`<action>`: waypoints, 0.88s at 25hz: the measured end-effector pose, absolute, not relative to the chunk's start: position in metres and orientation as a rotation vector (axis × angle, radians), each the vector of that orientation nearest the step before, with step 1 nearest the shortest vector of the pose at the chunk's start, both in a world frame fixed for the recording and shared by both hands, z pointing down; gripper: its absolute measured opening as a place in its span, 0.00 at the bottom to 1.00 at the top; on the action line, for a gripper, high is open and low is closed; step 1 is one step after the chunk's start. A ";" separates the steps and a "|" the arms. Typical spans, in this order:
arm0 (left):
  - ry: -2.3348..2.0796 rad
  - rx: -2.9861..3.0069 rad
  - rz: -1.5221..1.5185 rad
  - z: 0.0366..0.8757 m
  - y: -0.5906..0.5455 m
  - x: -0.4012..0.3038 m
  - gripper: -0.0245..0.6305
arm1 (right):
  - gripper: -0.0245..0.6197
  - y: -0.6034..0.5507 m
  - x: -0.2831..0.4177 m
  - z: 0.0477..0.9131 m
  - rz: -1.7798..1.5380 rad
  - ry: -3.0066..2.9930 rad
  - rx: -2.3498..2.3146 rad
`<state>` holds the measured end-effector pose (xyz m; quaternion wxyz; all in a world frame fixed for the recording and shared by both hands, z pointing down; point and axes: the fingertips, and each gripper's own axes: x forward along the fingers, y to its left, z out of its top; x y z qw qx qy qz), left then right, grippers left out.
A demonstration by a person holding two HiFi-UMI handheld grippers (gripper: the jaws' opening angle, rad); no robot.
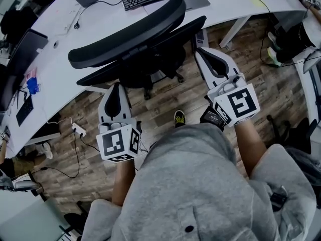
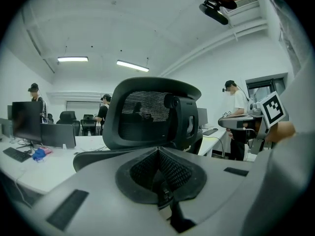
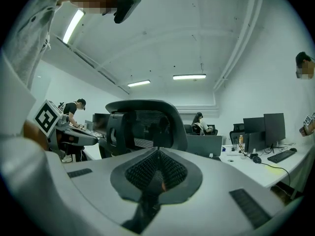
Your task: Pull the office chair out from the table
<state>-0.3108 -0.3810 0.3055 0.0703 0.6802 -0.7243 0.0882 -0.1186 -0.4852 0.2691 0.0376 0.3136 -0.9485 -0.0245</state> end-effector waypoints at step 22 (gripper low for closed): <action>-2.421 1.888 0.467 0.294 -0.373 -0.344 0.06 | 0.09 -0.530 -0.102 0.282 -0.126 -2.906 0.900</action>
